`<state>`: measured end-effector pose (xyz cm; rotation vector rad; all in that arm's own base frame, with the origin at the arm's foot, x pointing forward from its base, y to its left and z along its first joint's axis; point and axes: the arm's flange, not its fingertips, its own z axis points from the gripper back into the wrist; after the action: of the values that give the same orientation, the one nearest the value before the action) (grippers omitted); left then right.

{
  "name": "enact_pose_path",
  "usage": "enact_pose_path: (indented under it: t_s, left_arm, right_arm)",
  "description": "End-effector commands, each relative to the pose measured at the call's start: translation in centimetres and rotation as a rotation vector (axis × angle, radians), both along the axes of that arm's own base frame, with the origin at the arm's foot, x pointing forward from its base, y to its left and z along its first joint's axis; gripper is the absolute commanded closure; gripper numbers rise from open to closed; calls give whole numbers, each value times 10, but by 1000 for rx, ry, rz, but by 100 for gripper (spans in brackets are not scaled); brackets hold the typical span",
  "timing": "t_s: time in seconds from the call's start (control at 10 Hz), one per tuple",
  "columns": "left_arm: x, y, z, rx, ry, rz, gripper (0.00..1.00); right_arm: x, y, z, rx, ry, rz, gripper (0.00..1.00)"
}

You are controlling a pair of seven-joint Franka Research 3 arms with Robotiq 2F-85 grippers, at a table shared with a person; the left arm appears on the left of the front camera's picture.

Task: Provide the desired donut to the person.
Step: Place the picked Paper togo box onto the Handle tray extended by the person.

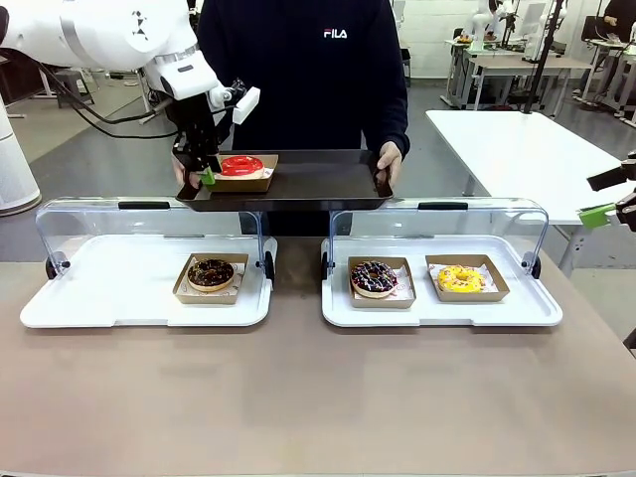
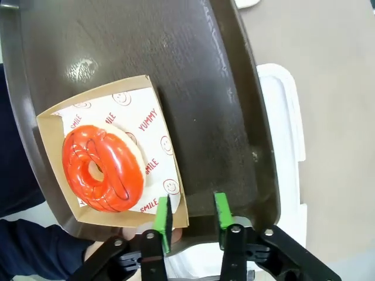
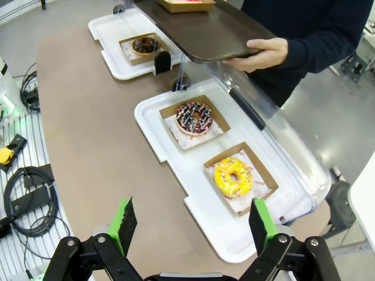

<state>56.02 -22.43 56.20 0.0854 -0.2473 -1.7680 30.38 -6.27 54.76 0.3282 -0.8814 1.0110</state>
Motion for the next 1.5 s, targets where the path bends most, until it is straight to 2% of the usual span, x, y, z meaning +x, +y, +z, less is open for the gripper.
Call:
enact_pose_path:
  t_s: [0.0, 0.2, 0.8, 0.9, 1.4]
  left_arm:
    - [-3, 5, 14, -20, 38, 21, 0]
    - [-2, 2, 19, -14, 96, 62, 0]
    - [-5, 17, 18, -77, 131, 32, 0]
    - [-3, 10, 18, -41, 97, 50, 0]
    - [-3, 10, 18, -41, 97, 50, 0]
  right_arm:
    - [1, 0, -1, 17, -4, 11, 0]
    - [1, 0, -1, 17, -4, 11, 0]
    - [1, 0, -1, 17, -4, 11, 0]
    - [1, 0, -1, 17, -4, 11, 0]
    - [1, 0, -1, 17, -4, 11, 0]
